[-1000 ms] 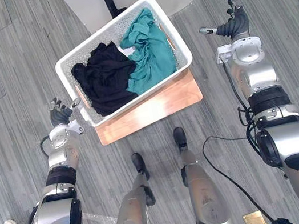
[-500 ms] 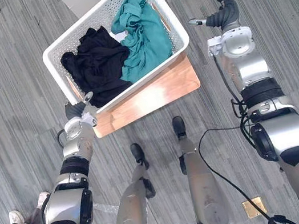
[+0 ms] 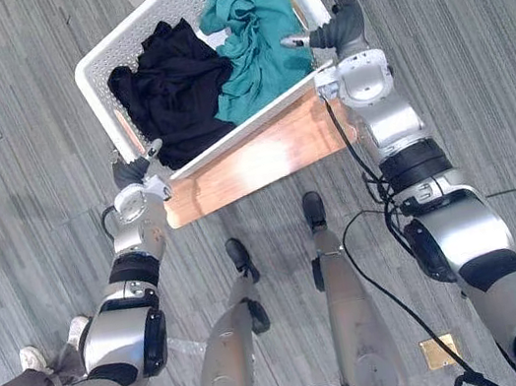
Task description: Pick up the laundry basket with both hands and put the clothes into the washing machine.
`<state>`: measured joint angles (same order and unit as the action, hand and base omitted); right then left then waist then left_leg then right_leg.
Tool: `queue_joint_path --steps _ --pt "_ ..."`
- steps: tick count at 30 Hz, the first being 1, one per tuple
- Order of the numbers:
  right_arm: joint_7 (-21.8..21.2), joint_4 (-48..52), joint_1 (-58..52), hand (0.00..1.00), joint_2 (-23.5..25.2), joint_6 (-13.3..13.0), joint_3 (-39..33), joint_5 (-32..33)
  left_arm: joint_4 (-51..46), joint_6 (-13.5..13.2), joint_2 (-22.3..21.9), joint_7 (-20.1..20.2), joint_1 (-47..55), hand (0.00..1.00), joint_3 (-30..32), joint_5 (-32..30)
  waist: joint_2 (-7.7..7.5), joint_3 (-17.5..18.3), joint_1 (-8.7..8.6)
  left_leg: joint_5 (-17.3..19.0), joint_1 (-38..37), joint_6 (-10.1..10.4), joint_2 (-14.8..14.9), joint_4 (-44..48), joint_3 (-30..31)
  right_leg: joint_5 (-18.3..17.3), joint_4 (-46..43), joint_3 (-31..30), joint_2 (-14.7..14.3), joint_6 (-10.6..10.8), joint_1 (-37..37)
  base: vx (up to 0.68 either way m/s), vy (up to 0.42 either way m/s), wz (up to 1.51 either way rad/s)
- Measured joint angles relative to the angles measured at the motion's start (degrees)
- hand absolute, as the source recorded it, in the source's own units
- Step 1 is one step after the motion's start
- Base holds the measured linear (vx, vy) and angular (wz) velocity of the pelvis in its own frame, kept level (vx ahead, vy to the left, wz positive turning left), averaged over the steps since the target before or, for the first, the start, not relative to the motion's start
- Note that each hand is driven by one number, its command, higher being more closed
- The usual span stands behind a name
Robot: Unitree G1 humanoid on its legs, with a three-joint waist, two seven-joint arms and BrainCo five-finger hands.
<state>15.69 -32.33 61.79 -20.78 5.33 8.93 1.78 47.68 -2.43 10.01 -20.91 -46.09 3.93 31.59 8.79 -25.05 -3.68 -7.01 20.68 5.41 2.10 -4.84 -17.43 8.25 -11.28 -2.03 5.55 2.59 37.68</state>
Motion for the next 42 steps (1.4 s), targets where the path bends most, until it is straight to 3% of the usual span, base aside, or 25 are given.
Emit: queue_joint_path --steps 11,12,19,27,36,39,42 --pt "1.1 -0.2 0.4 0.0 -0.2 0.7 0.4 -4.5 -0.4 -0.2 -1.1 -1.4 -1.5 0.0 0.0 -0.4 -0.16 0.1 -0.39 -0.4 0.8 0.1 -0.2 0.0 -1.9 -2.1 -3.9 0.5 1.2 0.2 2.4 0.0 -0.007 0.05" --pt "1.0 -0.6 0.8 1.0 -0.3 1.0 0.5 -5.7 -0.5 -0.3 -1.0 -1.4 -1.8 0.0 -0.1 -0.4 -0.16 0.1 -0.61 -0.6 1.1 0.1 -0.3 0.0 -1.9 -2.2 -4.1 0.8 1.4 0.2 2.6 0.0 -0.014 0.17" --pt "-2.6 -6.5 2.9 1.0 -2.9 0.6 3.7 -7.1 -0.4 -0.6 -0.2 -1.4 -2.4 0.0 -2.4 -0.4 -2.07 1.0 -0.98 -1.2 1.8 -0.2 -0.4 0.0 -2.9 -3.3 -6.0 1.3 2.2 0.3 3.8 0.0 -0.011 0.07" --pt "-5.8 -9.3 4.0 1.0 -5.9 -1.3 4.4 -6.7 -1.6 -0.5 0.2 -1.1 -2.5 0.0 -4.1 -0.4 -2.12 1.0 -1.18 -1.4 2.2 -0.2 -0.5 0.0 -3.0 -3.9 -7.6 1.9 2.8 0.3 4.5 0.02 -0.016 0.07" --pt "-8.0 -11.5 3.6 1.0 -6.7 -1.1 4.6 -6.6 -2.0 -0.5 0.4 -0.1 -2.5 0.0 -4.0 -0.3 -2.62 1.3 -0.94 -1.4 2.4 -0.1 -0.7 0.0 -3.3 -5.1 -9.5 1.5 3.0 0.3 5.7 0.02 -0.018 0.0" --pt "-8.1 -11.3 2.8 1.0 -6.6 -1.2 4.2 -6.0 -2.0 -0.5 0.5 -0.1 -2.6 0.0 -4.0 -0.3 -3.27 1.6 -0.79 -1.4 2.4 -0.1 -0.8 0.0 -3.4 -5.6 -10.3 1.4 3.1 0.2 6.2 0.03 -0.037 0.01" --pt "-7.4 -11.3 1.3 1.0 -5.3 -1.5 0.4 -0.9 -2.0 -0.3 0.4 -0.1 -3.0 0.0 -4.0 -0.3 -3.59 1.7 -0.87 -1.4 2.4 -0.2 -0.9 0.0 -3.3 -5.7 -10.5 1.4 3.3 0.3 6.2 0.03 -0.018 0.02"
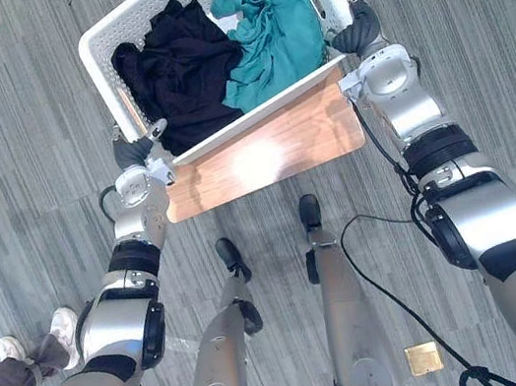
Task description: Pick up the laundry basket with both hands and put the clothes into the washing machine.
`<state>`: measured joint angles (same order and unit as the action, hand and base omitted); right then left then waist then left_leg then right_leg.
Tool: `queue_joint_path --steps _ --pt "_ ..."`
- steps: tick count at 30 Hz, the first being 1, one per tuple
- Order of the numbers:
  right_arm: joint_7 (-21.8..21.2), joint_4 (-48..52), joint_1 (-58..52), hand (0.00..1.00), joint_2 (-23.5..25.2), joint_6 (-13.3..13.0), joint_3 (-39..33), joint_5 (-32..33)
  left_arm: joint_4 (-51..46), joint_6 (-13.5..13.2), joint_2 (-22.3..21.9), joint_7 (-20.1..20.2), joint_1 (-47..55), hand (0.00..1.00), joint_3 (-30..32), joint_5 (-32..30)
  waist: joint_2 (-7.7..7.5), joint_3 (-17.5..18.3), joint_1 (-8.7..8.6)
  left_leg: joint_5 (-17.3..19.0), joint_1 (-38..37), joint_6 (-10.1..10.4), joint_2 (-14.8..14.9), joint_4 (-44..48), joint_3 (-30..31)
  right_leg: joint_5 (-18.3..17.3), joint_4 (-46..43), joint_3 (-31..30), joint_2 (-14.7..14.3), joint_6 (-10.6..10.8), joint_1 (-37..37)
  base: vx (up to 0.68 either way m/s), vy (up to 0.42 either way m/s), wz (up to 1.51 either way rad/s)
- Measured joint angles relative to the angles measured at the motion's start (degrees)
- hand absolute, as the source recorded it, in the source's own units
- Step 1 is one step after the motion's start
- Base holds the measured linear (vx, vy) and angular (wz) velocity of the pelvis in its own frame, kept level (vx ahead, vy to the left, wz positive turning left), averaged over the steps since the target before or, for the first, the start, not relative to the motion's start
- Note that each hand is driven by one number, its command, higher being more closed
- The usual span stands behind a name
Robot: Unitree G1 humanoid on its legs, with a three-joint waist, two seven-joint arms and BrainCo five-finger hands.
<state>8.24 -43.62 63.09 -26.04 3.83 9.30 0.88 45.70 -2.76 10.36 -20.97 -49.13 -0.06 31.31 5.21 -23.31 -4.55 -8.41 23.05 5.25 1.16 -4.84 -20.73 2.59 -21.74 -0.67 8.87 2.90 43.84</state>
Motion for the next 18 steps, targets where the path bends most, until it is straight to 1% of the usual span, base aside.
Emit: queue_joint_path --steps 2,4,5,14,18 --pt "1.0 -0.1 -0.8 1.0 1.0 -0.1 -2.0 3.5 0.0 0.4 0.0 0.0 -0.3 0.0 0.1 0.0 -0.38 0.2 -0.08 0.0 0.0 0.0 -0.1 0.0 0.0 0.0 0.0 0.0 0.1 0.0 0.0 0.04 -0.016 0.02" --pt "1.0 -0.1 -1.3 1.0 1.4 -0.1 -3.5 4.1 0.0 0.5 -0.2 0.1 -0.4 0.0 0.1 0.0 -0.59 0.3 -0.12 0.0 0.0 0.0 -0.2 0.0 0.1 -0.1 0.0 0.0 0.2 0.1 0.0 0.04 -0.015 0.03" --pt "1.0 0.0 -1.5 1.0 1.4 -0.1 -3.9 3.9 0.0 0.5 -0.4 0.1 -0.5 1.0 0.1 0.0 -0.59 0.3 -0.12 0.0 0.0 0.0 -0.3 0.0 0.1 -0.1 -0.1 0.0 0.3 0.1 -0.1 0.05 -0.018 0.02" --pt "0.5 0.0 -1.6 1.0 1.4 -0.1 -3.7 1.0 0.9 0.6 -0.4 -0.4 -0.5 1.0 0.1 -0.1 -0.6 0.3 -0.3 0.0 -0.3 0.0 -0.4 0.0 0.0 -0.1 -0.5 -0.2 0.5 0.2 -0.1 0.04 -0.024 0.0" --pt "0.5 -0.2 -2.4 1.0 1.3 0.3 -3.0 1.0 2.4 1.4 -0.4 -0.8 -0.5 1.0 0.0 -0.1 -0.63 0.3 -0.46 0.0 -1.3 -0.1 -0.6 0.0 0.0 -0.4 -0.7 -0.2 0.6 0.3 -1.0 0.04 -0.023 0.0"
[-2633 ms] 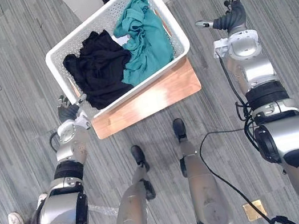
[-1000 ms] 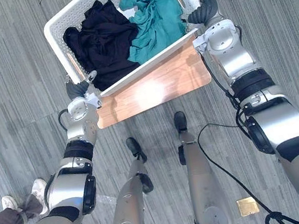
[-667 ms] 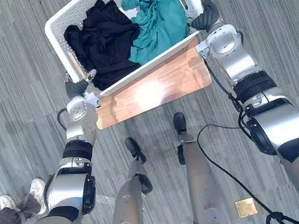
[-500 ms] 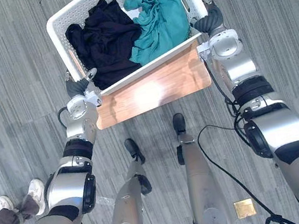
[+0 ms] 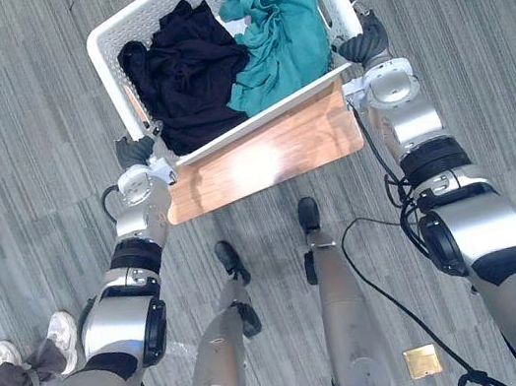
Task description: Pick up the laundry basket with both hands and put the clothes into the washing machine.
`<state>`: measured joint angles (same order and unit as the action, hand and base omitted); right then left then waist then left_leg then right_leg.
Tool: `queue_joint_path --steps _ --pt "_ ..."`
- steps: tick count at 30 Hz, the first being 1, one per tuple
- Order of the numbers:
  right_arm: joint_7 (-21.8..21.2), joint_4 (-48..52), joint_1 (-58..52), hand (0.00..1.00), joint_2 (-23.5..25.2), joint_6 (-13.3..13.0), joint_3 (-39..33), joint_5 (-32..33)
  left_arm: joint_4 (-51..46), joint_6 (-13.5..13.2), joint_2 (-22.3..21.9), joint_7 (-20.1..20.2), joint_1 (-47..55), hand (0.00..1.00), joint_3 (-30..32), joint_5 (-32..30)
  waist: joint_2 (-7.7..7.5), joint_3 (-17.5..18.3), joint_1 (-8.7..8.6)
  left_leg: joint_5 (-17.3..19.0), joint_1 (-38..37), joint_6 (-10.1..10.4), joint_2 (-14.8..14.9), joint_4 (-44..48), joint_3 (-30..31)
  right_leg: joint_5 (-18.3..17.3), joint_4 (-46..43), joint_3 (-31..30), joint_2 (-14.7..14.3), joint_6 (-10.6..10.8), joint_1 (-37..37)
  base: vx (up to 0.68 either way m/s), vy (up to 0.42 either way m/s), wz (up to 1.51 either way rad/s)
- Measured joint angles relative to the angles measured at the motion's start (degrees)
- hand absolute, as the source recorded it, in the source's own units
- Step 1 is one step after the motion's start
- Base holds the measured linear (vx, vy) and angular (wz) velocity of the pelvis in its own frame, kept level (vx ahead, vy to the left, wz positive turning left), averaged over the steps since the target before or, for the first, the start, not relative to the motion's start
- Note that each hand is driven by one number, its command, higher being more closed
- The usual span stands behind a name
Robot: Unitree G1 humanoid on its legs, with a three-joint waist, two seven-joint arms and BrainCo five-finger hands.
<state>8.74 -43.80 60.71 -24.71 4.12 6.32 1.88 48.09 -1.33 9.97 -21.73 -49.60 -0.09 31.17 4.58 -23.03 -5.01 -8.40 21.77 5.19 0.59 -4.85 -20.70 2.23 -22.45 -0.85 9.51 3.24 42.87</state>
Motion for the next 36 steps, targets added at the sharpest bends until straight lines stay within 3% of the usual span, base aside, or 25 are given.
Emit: queue_joint_path --steps 10,24,31,36 --pt "-0.8 -0.2 -2.5 1.0 -0.1 0.2 1.8 0.7 2.3 1.5 -0.2 0.0 0.5 1.0 -0.6 -1.0 -0.3 0.1 -0.74 0.1 -2.2 -0.1 0.0 0.0 0.1 -0.4 0.2 0.3 0.1 0.1 -2.5 0.06 -0.028 0.0" --pt "-0.8 0.6 -10.3 1.0 1.7 0.1 -0.3 9.2 2.7 3.3 -0.8 0.0 5.0 1.0 -3.2 -1.6 -0.3 0.1 -1.37 0.4 -6.4 0.1 0.1 0.0 1.1 -0.8 0.6 1.6 0.4 0.1 -7.6 0.05 -0.028 0.02" --pt "-0.8 10.8 -21.4 1.0 1.8 1.4 0.5 14.3 -3.7 3.9 1.3 0.4 13.1 1.0 -7.1 -1.6 -0.3 0.1 -1.33 0.6 -10.2 0.0 0.2 0.0 2.1 -1.7 0.5 2.7 0.6 0.3 -11.9 0.06 -0.044 0.04" --pt "-3.1 23.0 -32.4 1.0 1.1 1.1 0.4 16.5 -16.0 3.9 4.7 1.7 23.7 1.0 -8.1 -1.6 -0.51 0.3 -2.16 1.3 -15.0 -0.7 0.9 0.4 3.5 -1.3 4.1 3.6 -0.4 0.6 -18.8 0.07 -0.033 -0.01"
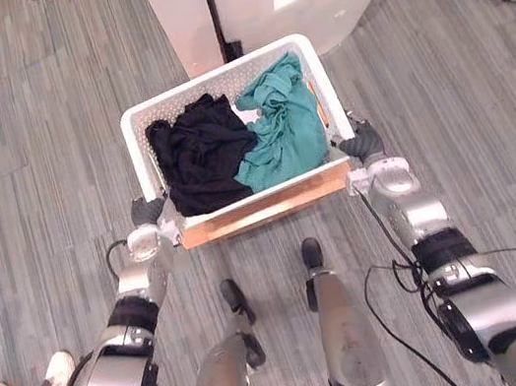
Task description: Pick up the laundry basket with both hands and put the clothes into the washing machine.
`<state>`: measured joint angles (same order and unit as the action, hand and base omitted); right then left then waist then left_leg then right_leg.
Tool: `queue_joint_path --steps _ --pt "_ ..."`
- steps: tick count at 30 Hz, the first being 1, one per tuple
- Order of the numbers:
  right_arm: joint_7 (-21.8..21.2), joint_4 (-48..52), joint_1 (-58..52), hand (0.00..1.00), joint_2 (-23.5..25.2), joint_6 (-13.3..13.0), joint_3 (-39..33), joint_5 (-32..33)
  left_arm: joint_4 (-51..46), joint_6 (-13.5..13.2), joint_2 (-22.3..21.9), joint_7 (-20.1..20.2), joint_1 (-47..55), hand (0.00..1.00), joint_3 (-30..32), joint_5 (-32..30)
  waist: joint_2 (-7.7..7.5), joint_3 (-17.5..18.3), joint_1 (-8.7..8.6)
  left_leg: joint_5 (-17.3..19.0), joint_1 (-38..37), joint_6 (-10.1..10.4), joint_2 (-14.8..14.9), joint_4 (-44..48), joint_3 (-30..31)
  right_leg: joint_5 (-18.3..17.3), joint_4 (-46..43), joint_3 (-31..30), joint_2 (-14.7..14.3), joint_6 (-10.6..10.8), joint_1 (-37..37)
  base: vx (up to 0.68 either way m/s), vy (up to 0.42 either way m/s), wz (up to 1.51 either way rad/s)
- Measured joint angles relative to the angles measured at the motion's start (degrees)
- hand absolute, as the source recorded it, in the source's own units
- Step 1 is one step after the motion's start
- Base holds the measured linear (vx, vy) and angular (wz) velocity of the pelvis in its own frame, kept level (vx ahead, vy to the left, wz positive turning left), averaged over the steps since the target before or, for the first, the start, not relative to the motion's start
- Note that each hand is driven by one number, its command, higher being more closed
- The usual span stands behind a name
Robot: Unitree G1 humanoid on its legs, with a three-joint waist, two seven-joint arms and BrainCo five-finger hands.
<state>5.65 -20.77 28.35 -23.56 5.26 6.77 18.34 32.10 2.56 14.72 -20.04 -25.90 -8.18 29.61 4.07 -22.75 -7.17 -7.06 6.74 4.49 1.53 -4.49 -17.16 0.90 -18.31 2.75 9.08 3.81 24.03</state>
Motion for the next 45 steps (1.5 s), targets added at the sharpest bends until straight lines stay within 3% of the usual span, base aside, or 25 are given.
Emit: queue_joint_path --steps 4,8,10,22,25,27,30,31,33,34,36,37,38,41,43,45 --pt "-2.9 2.5 -7.2 1.0 1.9 -0.7 -2.0 1.2 -4.8 -0.1 1.1 2.1 7.8 1.0 0.9 -1.2 -1.01 3.0 -0.51 1.4 -1.7 -0.3 1.1 0.0 -0.2 2.2 7.0 -0.2 -1.8 0.3 -4.7 0.06 0.001 -0.17" --pt "-5.3 4.6 -19.6 1.0 8.5 -1.6 -7.4 1.8 -8.8 0.1 -1.0 4.3 19.0 1.0 1.8 -2.8 -2.58 7.8 -0.85 3.2 -4.2 -0.9 1.4 0.0 -2.0 5.3 13.3 -2.1 -3.3 0.8 -8.9 0.13 0.017 -0.29" --pt "-6.0 4.6 -23.2 1.0 10.7 -1.6 -9.4 1.8 -9.1 0.7 -2.6 5.9 22.3 1.0 3.0 -4.2 -2.75 8.6 -0.9 4.0 -5.7 -1.2 1.1 0.0 -3.3 6.5 15.9 -3.4 -3.4 1.2 -10.8 0.11 0.02 -0.39" --pt "-8.1 2.8 -30.4 1.0 14.6 -1.1 -12.7 1.6 -7.8 1.8 -9.2 7.2 33.3 1.0 6.1 -5.1 -2.08 15.8 -0.58 7.7 -7.7 -0.8 1.8 3.2 -2.8 6.3 18.8 -3.7 -4.1 1.4 -15.4 0.05 -0.007 -0.04" --pt "-8.2 0.8 -30.7 1.0 15.5 -1.1 -12.8 1.6 -6.4 1.9 -9.5 7.2 34.1 1.0 6.6 -5.1 -1.77 16.0 -0.51 12.6 -4.9 -1.0 3.9 12.7 -1.5 4.0 16.8 -3.4 -4.7 0.9 -16.1 0.0 -0.021 0.06" --pt "-8.2 0.6 -31.2 1.0 16.4 -1.1 -14.1 1.6 -6.4 1.9 -10.5 7.2 35.0 1.0 6.9 -5.1 -0.96 15.7 0.12 15.7 -2.2 -0.8 5.9 20.7 2.7 2.6 12.8 -2.8 -5.9 0.4 -15.9 -0.02 -0.049 0.1" --pt "-8.2 0.6 -31.8 1.0 16.6 -1.1 -14.1 1.7 -6.6 1.9 -10.2 7.4 35.7 1.0 6.5 -5.2 -0.96 15.7 0.14 15.3 -1.6 0.6 6.1 21.0 7.5 -0.7 9.0 -2.8 -6.8 -1.4 -15.7 -0.07 -0.039 0.41" --pt "-8.2 0.6 -31.3 1.0 17.2 -1.2 -14.4 2.0 -7.4 1.9 -10.5 7.5 36.2 1.0 6.8 -5.1 -1.17 15.9 1.26 19.0 -0.5 1.4 5.5 30.0 10.8 -0.6 7.1 -2.4 -5.9 -1.8 -13.8 -0.08 0.013 0.04" --pt "-8.1 0.9 -31.0 1.0 17.0 -1.3 -14.4 2.1 -7.4 2.0 -11.2 7.5 37.0 1.0 6.9 -5.1 -0.24 16.2 1.82 22.5 0.0 3.4 5.0 40.4 14.8 -0.2 6.8 -2.8 -6.8 -1.8 -13.8 -0.07 0.048 -0.14" --pt "-8.1 1.0 -31.8 1.0 17.0 -1.3 -14.5 2.7 -8.0 2.0 -11.4 7.5 37.4 1.0 6.8 -5.1 0.57 16.7 1.66 23.6 -1.4 3.8 4.5 40.4 18.0 -0.1 6.7 -2.8 -7.2 -1.7 -13.6 -0.07 0.079 -0.03" --pt "-8.1 1.8 -32.1 1.0 17.4 -1.4 -14.8 4.1 -10.1 2.0 -11.2 7.5 38.0 1.0 7.1 -5.1 1.2 17.4 0.63 25.7 -2.7 2.5 2.0 33.9 23.9 1.0 6.3 -3.7 -7.3 -1.3 -11.3 -0.12 0.11 -0.03" --pt "-8.1 2.0 -32.2 1.0 17.7 -1.7 -14.8 4.2 -11.0 2.0 -11.2 7.5 38.3 1.0 7.3 -5.1 1.03 17.4 0.57 26.4 -3.5 1.9 1.5 31.0 24.9 1.6 6.5 -4.2 -7.2 -1.2 -10.4 -0.21 0.174 -0.34" --pt "-8.1 1.6 -31.9 1.0 18.8 -2.1 -15.2 4.2 -11.8 2.0 -10.7 7.5 38.4 1.0 7.7 -5.1 -0.33 16.8 0.99 27.0 -5.6 -1.4 0.4 25.8 24.4 3.3 7.5 -6.2 -6.6 -0.9 -9.1 -0.2 0.142 -0.49" --pt "-8.1 1.8 -34.0 1.0 20.7 -1.4 -16.1 4.3 -12.1 3.0 -9.7 7.5 39.1 1.0 7.2 -5.2 -2.7 16.4 -0.11 25.0 -5.4 -2.7 -1.8 24.0 23.3 4.3 12.3 -9.2 -5.3 -1.0 -10.5 -0.22 0.099 -0.22" --pt "-8.1 1.9 -35.4 1.0 21.3 -1.5 -16.6 5.1 -13.0 3.1 -8.3 7.6 39.0 1.0 6.1 -5.7 -4.32 16.3 -0.7 23.4 -4.5 -3.3 -2.7 22.8 22.7 3.2 15.0 -11.6 -4.9 -0.7 -10.5 -0.19 0.115 -0.11" --pt "-8.1 2.0 -36.8 1.0 21.7 -1.6 -16.6 6.2 -13.1 3.7 -7.6 7.8 38.7 1.0 5.7 -6.7 -5.52 16.0 -0.73 21.2 -4.3 -4.4 -2.3 20.4 20.3 -1.3 16.3 -13.8 -6.0 -1.0 -9.9 -0.13 0.077 -0.41"
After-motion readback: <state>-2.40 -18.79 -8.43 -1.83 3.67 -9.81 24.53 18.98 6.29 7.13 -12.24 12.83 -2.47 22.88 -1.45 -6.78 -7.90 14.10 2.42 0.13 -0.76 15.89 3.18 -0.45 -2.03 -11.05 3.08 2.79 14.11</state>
